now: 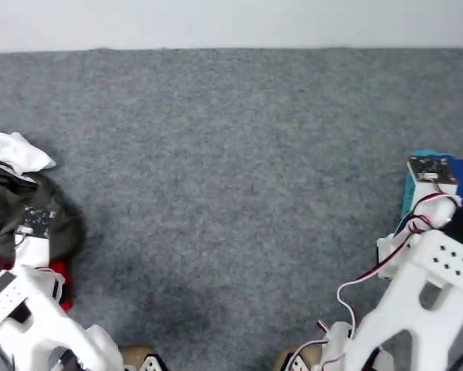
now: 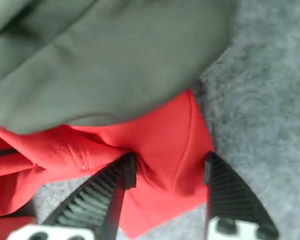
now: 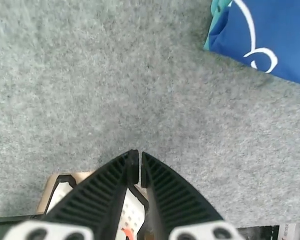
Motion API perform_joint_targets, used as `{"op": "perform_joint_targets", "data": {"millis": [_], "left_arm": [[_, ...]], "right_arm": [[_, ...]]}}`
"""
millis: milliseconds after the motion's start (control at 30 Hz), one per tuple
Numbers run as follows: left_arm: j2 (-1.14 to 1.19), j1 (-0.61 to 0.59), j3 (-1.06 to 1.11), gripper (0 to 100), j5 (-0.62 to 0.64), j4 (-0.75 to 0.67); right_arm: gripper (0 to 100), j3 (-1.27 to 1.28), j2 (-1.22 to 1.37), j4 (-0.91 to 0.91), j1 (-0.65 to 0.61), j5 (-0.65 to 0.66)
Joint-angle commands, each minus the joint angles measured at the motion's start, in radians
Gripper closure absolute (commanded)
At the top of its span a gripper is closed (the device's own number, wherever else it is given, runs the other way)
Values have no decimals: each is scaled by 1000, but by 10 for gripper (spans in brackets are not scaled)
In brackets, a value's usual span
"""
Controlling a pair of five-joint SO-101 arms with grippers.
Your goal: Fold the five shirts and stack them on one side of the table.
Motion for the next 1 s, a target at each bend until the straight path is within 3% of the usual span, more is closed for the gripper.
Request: {"op": "perform_joint_targets", "data": {"millis": [0,100,300,533,967], "left_arm": [[-28,8,5,865,12,-15],[-31,8,-42,986,15,-12],[-31,-38,-317,987,34,141],[-31,-34,-826,987,293,307],[-31,241,-1422,986,542,400]], "right_arm": [[989,-8,-42,41,-8,-6],[989,-8,-51,41,-8,-6],[989,-8,-71,41,-8,-6],[989,-8,-125,41,-8,-6],[989,-8,-171,41,-10,-5]]}}
